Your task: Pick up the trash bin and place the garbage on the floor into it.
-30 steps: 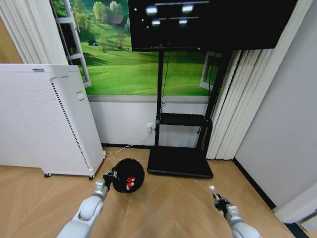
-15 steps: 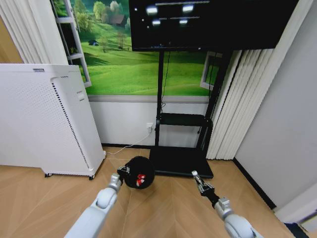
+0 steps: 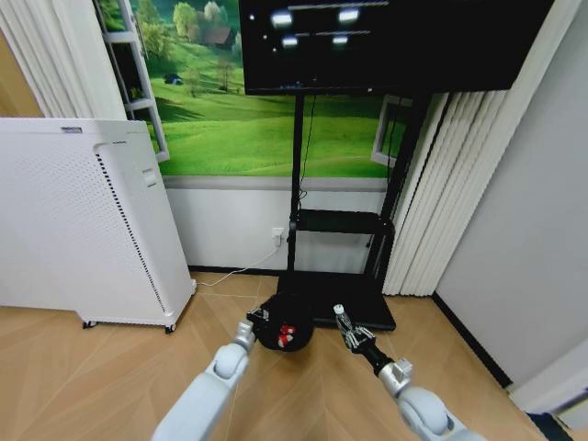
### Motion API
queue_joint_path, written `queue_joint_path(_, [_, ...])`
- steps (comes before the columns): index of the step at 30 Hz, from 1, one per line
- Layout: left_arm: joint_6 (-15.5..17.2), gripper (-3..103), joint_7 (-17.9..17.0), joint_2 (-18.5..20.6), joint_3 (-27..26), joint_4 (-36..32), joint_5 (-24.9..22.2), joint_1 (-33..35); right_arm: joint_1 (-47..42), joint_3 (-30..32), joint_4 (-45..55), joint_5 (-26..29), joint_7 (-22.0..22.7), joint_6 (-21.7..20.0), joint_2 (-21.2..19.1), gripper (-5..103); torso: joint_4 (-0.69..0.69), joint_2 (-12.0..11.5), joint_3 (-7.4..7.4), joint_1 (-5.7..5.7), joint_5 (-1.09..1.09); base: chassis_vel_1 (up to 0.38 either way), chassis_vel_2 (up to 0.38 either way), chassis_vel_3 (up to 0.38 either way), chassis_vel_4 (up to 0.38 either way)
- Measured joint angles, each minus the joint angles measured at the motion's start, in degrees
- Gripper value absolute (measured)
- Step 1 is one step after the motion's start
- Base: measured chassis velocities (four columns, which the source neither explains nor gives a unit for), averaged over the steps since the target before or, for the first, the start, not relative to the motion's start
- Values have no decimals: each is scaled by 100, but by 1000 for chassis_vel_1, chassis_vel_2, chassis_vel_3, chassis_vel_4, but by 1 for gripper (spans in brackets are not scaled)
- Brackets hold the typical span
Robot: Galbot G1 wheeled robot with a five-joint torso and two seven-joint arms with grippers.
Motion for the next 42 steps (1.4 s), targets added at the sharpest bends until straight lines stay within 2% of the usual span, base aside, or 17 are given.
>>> queue_joint_path(18, [-141, 7, -40, -797, 322, 830, 193, -310, 636, -752, -164, -8, -88, 33, 358, 18, -1, 0, 0, 0, 0, 0, 0, 0, 0])
queue_joint_path(31, [-115, 7, -104, -785, 622, 674, 212, -155, 1100, -1115, -392, -25, -101, 25, 570, 18, 1, 0, 0, -1, -1, 0, 0, 0, 0])
queue_joint_path(34, [-101, 7, -108, -731, 626, 609, 212, -139, 1120, -1128, -393, -14, -104, -108, 560, 16, 1, 0, 0, -1, -1, 0, 0, 0, 0])
queue_joint_path(35, [-95, 7, -108, -712, 626, 589, 212, -139, 1116, -1114, -372, 2, -139, -168, 551, 27, 0, 0, 0, -1, -1, 0, 0, 0, 0])
queue_joint_path(41, [-73, 7, -108, -676, 619, 541, 207, -143, 1074, -1042, -360, 16, -201, -201, 510, 37, 0, 0, 0, -1, -1, 0, 0, 0, 0])
queue_joint_path(42, [-62, 7, -109, -674, 619, 522, 202, -143, 1057, -1020, -356, 17, -219, -201, 494, 49, -1, 0, 0, -1, -1, 0, 0, 0, 0])
